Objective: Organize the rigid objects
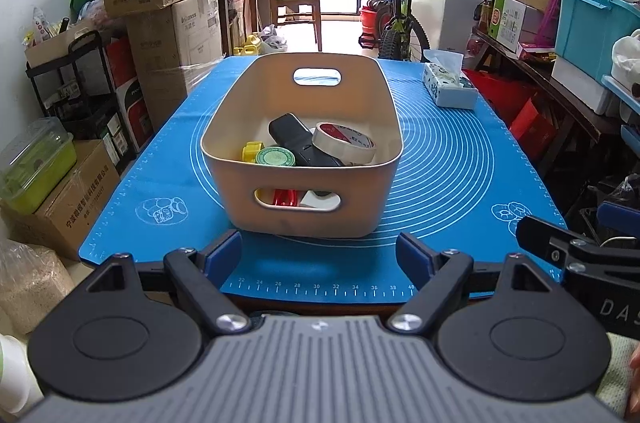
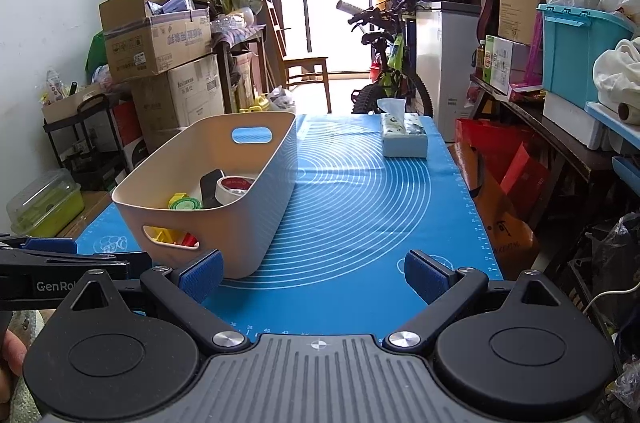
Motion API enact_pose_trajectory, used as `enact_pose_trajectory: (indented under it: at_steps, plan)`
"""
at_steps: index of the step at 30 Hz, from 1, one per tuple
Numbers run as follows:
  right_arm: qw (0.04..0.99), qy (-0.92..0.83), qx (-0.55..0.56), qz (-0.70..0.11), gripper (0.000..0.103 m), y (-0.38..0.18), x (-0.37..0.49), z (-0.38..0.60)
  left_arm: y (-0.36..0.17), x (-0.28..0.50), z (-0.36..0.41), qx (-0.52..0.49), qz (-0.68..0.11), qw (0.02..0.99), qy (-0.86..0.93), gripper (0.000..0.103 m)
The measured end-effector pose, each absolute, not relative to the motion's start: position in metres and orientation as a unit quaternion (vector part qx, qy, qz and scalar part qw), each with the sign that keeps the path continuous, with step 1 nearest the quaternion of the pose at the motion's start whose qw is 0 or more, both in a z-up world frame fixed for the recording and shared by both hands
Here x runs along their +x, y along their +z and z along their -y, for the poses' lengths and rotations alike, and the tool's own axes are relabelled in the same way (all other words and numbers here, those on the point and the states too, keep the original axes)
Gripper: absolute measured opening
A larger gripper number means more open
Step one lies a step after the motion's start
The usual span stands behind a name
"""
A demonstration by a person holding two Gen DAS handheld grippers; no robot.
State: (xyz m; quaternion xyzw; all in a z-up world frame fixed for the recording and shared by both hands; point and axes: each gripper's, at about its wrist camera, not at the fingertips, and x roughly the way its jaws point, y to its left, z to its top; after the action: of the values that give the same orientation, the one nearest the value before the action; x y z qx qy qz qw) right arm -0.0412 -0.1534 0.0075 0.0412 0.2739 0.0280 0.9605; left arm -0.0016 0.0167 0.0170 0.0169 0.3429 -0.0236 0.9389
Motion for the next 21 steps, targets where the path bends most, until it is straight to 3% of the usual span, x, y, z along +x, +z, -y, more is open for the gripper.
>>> enact_pose_trajectory:
  at_steps: [21]
  plan:
    - [0.960, 0.022, 0.047, -0.276, 0.097, 0.0064, -0.0412, 0.1543, 0.0154, -0.0010, -0.0158, 0.019, -0.342, 0.939, -0.024, 0.084]
